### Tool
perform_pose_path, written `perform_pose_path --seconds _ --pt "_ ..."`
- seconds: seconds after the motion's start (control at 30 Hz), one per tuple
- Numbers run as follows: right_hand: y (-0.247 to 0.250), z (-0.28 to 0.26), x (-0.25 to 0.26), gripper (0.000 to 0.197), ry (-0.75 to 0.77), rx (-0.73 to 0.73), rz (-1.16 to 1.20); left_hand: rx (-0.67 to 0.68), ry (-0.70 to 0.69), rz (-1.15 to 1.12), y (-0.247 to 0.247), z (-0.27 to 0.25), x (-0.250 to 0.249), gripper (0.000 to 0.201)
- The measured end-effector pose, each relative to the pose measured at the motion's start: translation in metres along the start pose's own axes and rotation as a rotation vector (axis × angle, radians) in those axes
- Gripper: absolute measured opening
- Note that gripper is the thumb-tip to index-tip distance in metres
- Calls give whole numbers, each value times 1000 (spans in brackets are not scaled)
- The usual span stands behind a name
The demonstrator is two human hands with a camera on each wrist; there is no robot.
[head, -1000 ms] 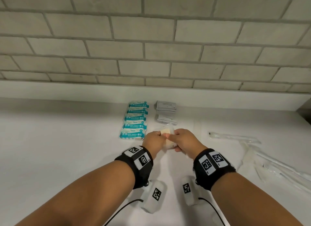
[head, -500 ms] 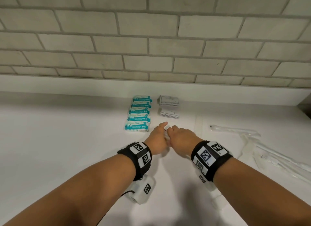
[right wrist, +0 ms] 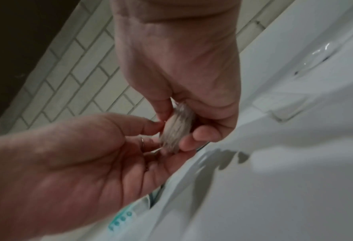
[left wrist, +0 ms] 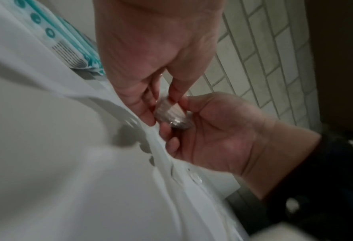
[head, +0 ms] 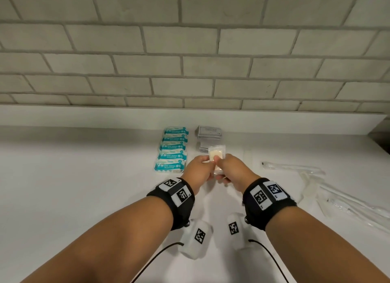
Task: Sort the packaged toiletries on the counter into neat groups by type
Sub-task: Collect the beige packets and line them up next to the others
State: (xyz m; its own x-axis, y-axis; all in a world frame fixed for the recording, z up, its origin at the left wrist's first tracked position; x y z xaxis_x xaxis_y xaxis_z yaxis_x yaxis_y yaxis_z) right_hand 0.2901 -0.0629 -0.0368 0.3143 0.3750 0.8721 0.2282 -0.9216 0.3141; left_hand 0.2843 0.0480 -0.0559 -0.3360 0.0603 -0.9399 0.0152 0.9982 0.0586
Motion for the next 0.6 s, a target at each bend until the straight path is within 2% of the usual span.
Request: perform_pose_path --seconds 0.07,0.13,0.27,0.3,0.33,0.37,0.4,0.47,0.53,0.6 --pt "-1 3 -4 29 -53 -46 -19 -36 23 35 -1 5 0 25" --pt "1 8 -9 19 -84 -84 2 -100 50 166 3 10 2 39" --pt "2 19 -17 25 -78 -99 35 -134 154 271 7 17 9 30" --pt "2 20 -18 25 -77 -111 25 -128 174 327 7 14 4 33" --pt "2 24 -19 26 -85 -118 -2 -116 157 482 7 10 1 35" --pt "1 26 -20 26 -95 -126 -39 -99 130 588 6 8 1 37" --pt "0 30 -20 27 -115 -133 -106 -80 138 585 6 12 2 37" --pt "-1 38 -20 32 -153 -166 -323 -128 168 449 9 17 9 34" --pt "-3 50 -25 43 -202 -158 -516 -133 147 471 8 23 11 34" --pt "-5 56 -27 50 -201 -114 -611 -134 167 443 9 20 8 34"
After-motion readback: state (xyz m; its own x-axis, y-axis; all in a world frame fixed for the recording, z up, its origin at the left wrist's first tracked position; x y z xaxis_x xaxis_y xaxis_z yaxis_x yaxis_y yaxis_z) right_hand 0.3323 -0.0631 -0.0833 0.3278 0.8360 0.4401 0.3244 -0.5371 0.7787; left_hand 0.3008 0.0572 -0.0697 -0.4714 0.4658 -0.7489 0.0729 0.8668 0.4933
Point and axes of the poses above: each hand's wrist, its own z-axis towards the middle knuckle, its own y-axis out of the back of the hand, x = y × z, the point moved 5 cm from there along z, towards the middle knuckle, and after that the axes turned 2 degrees about y, right-handed, at the moved point
